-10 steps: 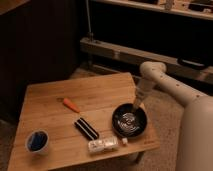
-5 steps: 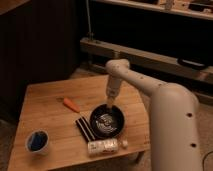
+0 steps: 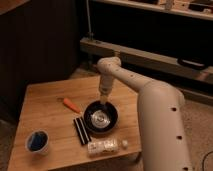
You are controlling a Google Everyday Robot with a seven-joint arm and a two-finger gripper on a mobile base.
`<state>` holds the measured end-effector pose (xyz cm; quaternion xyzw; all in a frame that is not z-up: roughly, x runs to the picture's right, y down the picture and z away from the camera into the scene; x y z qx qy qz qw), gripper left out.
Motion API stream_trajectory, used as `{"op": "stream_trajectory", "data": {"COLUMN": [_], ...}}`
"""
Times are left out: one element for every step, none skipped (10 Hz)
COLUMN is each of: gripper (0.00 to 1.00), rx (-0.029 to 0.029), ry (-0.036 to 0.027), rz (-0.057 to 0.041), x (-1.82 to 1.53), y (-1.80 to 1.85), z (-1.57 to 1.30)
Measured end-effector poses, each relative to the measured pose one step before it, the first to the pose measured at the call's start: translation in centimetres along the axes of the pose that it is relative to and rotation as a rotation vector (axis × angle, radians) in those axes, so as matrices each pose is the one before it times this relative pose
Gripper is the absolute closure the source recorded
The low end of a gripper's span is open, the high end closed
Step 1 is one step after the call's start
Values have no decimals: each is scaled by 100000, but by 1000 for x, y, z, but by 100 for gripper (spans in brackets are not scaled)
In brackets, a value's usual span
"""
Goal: Drag the ceramic bowl in a circle
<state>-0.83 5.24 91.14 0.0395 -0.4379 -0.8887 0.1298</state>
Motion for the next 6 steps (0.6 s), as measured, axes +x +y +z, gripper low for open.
{"op": "stream_trajectory", "data": {"gripper": [100, 100, 100, 100, 100, 100], "rx": [-2428, -2136, -1414, -2464, -1082, -459], "ry": [1740, 1510, 862, 1050, -64, -122], "rz": [3644, 3842, 2908, 5852, 3850, 2124], "x": [-388, -339, -316, -1088, -1105, -769], "y": [2631, 2525, 1633, 2788, 1558, 830], "z": [-1010, -923, -598, -879, -434, -180]}}
